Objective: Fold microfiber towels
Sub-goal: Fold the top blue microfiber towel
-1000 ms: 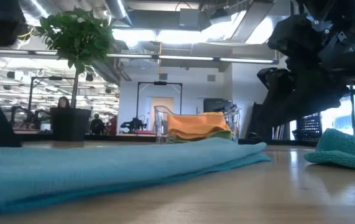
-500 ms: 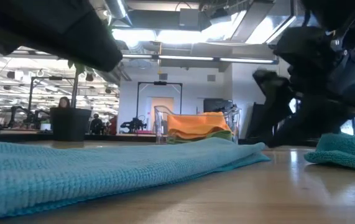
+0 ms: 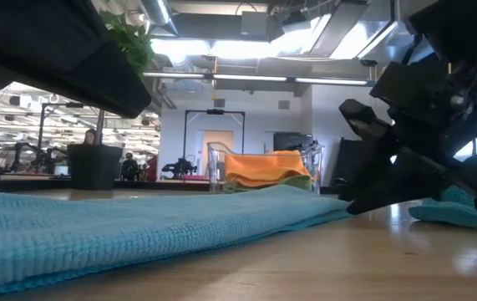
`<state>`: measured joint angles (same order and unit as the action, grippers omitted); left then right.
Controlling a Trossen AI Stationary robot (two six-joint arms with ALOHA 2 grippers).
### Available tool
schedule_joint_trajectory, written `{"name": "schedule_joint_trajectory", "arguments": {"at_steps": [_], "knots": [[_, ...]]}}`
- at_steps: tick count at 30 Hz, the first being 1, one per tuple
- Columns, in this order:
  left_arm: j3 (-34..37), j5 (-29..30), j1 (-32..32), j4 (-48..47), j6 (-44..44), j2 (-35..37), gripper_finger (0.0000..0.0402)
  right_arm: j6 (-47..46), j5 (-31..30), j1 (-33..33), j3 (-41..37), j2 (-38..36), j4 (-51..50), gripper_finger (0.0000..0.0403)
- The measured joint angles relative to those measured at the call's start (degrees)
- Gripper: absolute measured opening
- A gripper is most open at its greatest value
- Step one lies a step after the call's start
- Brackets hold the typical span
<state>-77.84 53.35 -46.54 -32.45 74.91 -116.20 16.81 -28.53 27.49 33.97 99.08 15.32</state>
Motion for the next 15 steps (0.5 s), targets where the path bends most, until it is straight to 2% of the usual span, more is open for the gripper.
{"name": "schedule_joint_trajectory", "arguments": {"at_steps": [6,15], "knots": [[0.00,-0.12,0.02,0.00,0.03,0.00,0.0050,0.42,-0.07,0.15,-0.06,-0.23,-0.19,0.0011],[0.00,-0.12,0.00,0.00,0.13,0.02,0.0050,0.43,-0.45,0.38,-0.14,-0.64,-0.42,0.0005]]}}
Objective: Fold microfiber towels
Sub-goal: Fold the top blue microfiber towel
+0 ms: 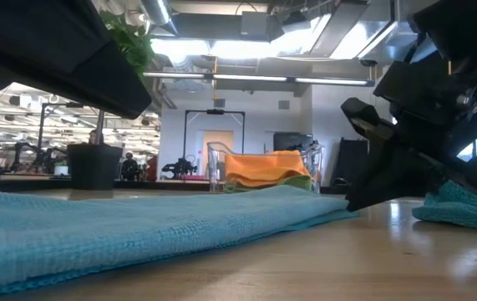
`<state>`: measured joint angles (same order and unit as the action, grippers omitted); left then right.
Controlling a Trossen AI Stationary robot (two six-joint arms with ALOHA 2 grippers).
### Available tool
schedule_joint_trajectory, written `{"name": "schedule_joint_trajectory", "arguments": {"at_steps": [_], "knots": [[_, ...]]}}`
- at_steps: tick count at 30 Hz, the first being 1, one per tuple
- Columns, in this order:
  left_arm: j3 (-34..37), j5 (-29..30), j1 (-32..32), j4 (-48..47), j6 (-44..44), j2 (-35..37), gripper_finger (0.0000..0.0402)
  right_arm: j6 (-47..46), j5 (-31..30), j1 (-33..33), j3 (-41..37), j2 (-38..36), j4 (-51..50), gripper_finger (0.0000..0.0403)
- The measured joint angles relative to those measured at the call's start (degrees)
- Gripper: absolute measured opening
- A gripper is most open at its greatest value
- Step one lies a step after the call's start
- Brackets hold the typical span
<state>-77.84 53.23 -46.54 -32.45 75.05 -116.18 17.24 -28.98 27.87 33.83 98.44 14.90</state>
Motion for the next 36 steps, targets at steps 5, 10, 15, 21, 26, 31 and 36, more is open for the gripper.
{"name": "schedule_joint_trajectory", "arguments": {"at_steps": [5,10,15,21,26,31,36], "knots": [[0.00,0.00,0.00,0.00,0.00,0.00,0.0050,1.35,-1.94,2.43,-0.10,-3.11,-0.16,0.0006],[0.00,-0.03,0.00,0.00,0.00,0.02,0.0050,1.81,-0.31,4.89,-0.05,-5.67,-0.49,0.0003],[0.00,-0.39,0.00,0.02,1.03,0.06,0.0050,-1.34,7.91,4.74,-0.01,-4.94,-2.56,0.0010],[0.00,-6.55,-0.02,0.02,1.07,0.09,0.0050,-3.26,9.59,4.29,0.06,-4.37,-9.17,0.0021],[0.00,-10.75,-0.55,0.00,1.04,0.09,0.0050,-2.11,10.13,4.27,0.08,-4.53,-9.74,0.0034],[0.00,-12.55,-1.81,-0.52,4.45,0.09,0.0050,-2.04,5.63,4.38,0.07,-5.59,-12.65,0.0055],[0.12,-13.15,-3.23,-6.99,13.11,0.08,0.0050,-5.01,1.67,4.34,-0.08,-10.54,-14.23,0.0079]]}}
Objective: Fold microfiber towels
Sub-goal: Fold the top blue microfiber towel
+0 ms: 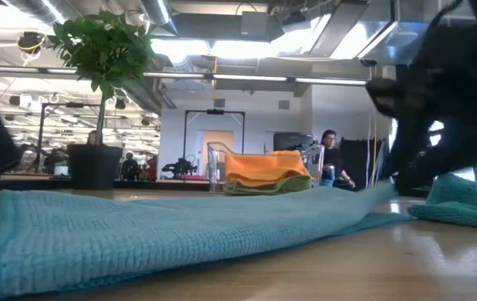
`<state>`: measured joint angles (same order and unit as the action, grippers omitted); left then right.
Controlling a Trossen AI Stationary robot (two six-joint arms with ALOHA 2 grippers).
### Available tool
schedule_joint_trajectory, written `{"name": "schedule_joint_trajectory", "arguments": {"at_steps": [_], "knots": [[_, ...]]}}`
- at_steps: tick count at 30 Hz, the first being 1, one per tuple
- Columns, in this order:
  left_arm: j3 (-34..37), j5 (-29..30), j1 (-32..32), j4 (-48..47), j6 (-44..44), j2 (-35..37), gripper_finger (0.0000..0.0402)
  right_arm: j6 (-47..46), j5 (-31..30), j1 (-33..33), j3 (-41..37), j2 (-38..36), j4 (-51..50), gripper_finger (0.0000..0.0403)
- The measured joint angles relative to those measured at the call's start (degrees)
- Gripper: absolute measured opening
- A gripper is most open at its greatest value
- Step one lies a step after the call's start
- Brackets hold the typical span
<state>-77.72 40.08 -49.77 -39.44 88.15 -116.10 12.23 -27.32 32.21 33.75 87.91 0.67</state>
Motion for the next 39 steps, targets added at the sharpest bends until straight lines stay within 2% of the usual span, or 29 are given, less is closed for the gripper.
{"name": "schedule_joint_trajectory", "arguments": {"at_steps": [3,6,9,12,16,19,23,27,30,32,34,39], "knots": [[1.68,-0.29,-0.05,-0.70,4.34,-0.70,0.0050,-1.37,0.47,0.04,0.05,-3.00,0.39,0.0093],[3.37,-3.69,0.14,0.88,7.66,-2.33,0.0050,-3.21,0.62,0.00,0.08,-5.33,0.30,0.0108],[3.83,-6.10,0.15,0.96,9.95,-3.16,0.0050,-4.97,2.34,0.00,0.08,-6.13,0.68,0.0124],[3.76,-6.46,-0.35,-0.06,12.19,-2.85,0.0050,-7.39,6.13,-0.05,0.05,-5.75,6.27,0.0137],[3.11,-10.63,-1.61,-4.97,18.23,-0.99,0.0049,-7.69,12.59,-0.42,0.10,-2.03,20.75,0.0146],[2.29,-13.20,-3.02,-9.14,23.96,-0.73,0.0040,-8.91,11.24,-0.54,0.19,2.87,29.27,0.0147],[1.40,-11.44,-4.22,-10.00,25.08,-0.88,0.0025,-13.22,9.12,-2.73,0.77,7.99,29.65,0.0147],[-3.20,-1.59,-4.42,-11.37,14.87,-0.69,0.0006,-17.24,8.99,-5.74,2.56,9.91,26.51,0.0147],[-7.38,11.73,-3.55,-11.85,-2.90,-0.71,0.0002,-21.28,9.42,-7.76,3.63,10.00,21.18,0.0147],[-8.05,17.81,-2.56,-8.38,-13.38,-0.78,0.0003,-23.08,11.16,-8.77,4.35,9.90,17.11,0.0147],[-7.95,16.55,-0.98,-5.99,-20.07,-0.94,0.0003,-25.14,11.81,-9.20,4.90,9.83,12.72,0.0147],[-5.68,4.47,4.51,-2.65,-21.99,-0.95,0.0001,-30.39,9.10,-9.82,5.26,9.83,7.39,0.0147]]}}
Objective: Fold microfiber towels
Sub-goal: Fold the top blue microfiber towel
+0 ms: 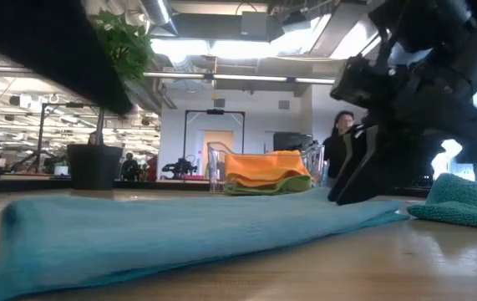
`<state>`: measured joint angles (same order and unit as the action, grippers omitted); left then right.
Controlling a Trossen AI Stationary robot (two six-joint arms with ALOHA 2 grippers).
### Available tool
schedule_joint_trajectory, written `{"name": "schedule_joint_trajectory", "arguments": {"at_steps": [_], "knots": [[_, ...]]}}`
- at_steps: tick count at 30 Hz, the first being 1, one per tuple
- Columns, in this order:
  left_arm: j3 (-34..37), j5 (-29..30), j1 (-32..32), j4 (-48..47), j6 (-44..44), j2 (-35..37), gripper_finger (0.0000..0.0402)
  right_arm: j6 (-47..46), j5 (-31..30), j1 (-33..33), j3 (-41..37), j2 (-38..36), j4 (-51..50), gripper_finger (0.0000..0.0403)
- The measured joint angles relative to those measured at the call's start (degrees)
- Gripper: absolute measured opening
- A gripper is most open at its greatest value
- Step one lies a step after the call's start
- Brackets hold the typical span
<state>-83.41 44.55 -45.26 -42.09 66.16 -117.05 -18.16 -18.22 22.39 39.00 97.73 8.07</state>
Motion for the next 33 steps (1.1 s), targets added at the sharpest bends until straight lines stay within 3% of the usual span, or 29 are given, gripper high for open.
{"name": "schedule_joint_trajectory", "arguments": {"at_steps": [3,8,15,21,33], "knots": [[3.05,-3.35,2.05,3.65,0.21,0.00,0.0002,-0.32,-0.29,-1.18,0.00,0.00,-0.57,0.0147],[8.03,-10.48,4.53,7.65,5.10,-0.02,0.0001,10.35,0.10,-5.76,0.02,0.07,-0.13,0.0147],[10.57,-7.68,5.31,16.02,5.69,-0.02,0.0001,21.27,9.85,-15.93,0.02,0.77,4.77,0.0147],[10.68,-3.03,7.07,22.11,5.11,-0.02,0.0003,25.99,15.60,-20.06,0.10,5.40,12.42,0.0147],[10.66,-4.11,8.80,28.65,-2.86,0.00,0.0001,37.25,16.49,-22.42,12.65,14.81,12.09,0.0147]]}}
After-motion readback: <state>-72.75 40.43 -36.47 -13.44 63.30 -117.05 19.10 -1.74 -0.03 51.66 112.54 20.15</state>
